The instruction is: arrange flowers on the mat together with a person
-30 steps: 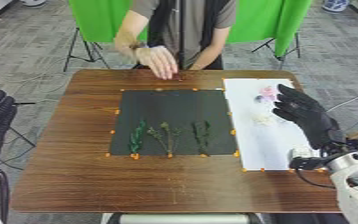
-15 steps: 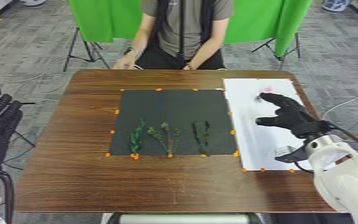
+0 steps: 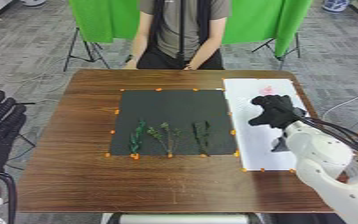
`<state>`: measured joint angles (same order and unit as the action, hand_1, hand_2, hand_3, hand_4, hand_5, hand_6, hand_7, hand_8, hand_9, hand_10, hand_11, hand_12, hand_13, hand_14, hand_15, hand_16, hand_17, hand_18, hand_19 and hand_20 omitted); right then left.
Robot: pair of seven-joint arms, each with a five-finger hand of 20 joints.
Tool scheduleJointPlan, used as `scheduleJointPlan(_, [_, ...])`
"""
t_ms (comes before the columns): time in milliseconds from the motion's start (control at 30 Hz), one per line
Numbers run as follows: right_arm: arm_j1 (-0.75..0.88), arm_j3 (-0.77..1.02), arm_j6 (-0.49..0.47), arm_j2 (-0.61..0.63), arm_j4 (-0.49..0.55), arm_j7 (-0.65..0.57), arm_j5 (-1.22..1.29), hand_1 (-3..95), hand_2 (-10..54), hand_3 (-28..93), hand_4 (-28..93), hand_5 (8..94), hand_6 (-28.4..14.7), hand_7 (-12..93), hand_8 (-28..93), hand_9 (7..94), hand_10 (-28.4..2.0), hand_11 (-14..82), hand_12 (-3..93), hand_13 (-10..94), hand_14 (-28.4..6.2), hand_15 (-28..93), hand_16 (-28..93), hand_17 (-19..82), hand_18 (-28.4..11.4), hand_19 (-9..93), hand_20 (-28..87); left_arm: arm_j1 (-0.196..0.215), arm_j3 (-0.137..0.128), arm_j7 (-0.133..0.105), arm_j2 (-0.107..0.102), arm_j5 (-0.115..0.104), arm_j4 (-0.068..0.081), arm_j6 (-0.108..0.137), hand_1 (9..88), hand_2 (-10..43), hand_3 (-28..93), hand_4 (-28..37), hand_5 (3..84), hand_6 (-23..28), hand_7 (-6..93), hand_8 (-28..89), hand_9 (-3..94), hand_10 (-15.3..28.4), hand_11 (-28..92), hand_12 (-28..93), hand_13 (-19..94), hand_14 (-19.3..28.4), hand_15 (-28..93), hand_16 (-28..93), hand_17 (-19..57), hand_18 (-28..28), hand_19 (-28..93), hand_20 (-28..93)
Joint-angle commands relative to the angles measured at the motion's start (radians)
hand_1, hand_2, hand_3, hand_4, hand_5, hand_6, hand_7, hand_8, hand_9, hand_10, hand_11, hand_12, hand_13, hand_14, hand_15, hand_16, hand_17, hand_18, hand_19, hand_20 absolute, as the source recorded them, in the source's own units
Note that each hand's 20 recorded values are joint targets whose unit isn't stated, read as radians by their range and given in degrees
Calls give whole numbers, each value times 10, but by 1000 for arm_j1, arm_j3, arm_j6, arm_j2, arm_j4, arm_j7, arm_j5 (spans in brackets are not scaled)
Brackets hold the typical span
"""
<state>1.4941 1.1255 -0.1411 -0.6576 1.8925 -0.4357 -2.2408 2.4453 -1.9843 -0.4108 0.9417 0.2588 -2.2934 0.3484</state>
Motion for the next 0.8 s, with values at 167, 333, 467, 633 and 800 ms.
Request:
scheduleJointPlan(167, [-39,-7,-190,-8,-66,29,-23,414,-95,696,-283,388,-28,176,-110,418,-149,163,233,305,-137,503,268,141,-196,676,411,10,16,15,8,-17,7,-2,264,118,727,-283,423,75,134,-96,335,144,168,81,235,151,269,-59,-49,115,285,100])
scheduleJointPlan(333, [-35,-44,-137,-7,-83,16,-44,393,-95,755,-283,358,-35,203,-98,411,-147,219,267,292,-138,536,277,137,-186,674,422,16,25,5,17,-35,7,-5,264,118,729,-283,427,79,135,-96,335,146,168,82,235,146,265,-60,-47,114,287,101])
scheduleJointPlan(467, [-33,-73,-69,-6,-92,14,-52,471,-95,787,-281,395,-14,275,-128,489,-110,342,283,356,-122,598,289,167,-178,685,415,14,31,2,21,-39,8,-3,264,118,728,-283,428,81,134,-94,336,148,170,83,236,143,265,-61,-46,113,289,100])
scheduleJointPlan(633, [-37,-74,-85,-11,-95,29,-17,535,-95,784,-281,429,13,298,-160,547,-86,315,348,428,-106,646,497,197,-183,708,439,18,20,-6,28,-79,8,-7,265,118,729,-283,430,83,133,-94,336,150,171,83,237,143,263,-63,-44,112,288,100])
scheduleJointPlan(800, [-21,-51,-56,0,-56,50,6,610,-95,752,-275,462,19,298,-160,606,-65,211,447,474,-90,655,614,231,-182,721,469,15,14,-7,29,-85,8,-5,264,118,731,-283,431,84,133,-94,336,151,170,83,238,142,263,-64,-43,111,290,100])
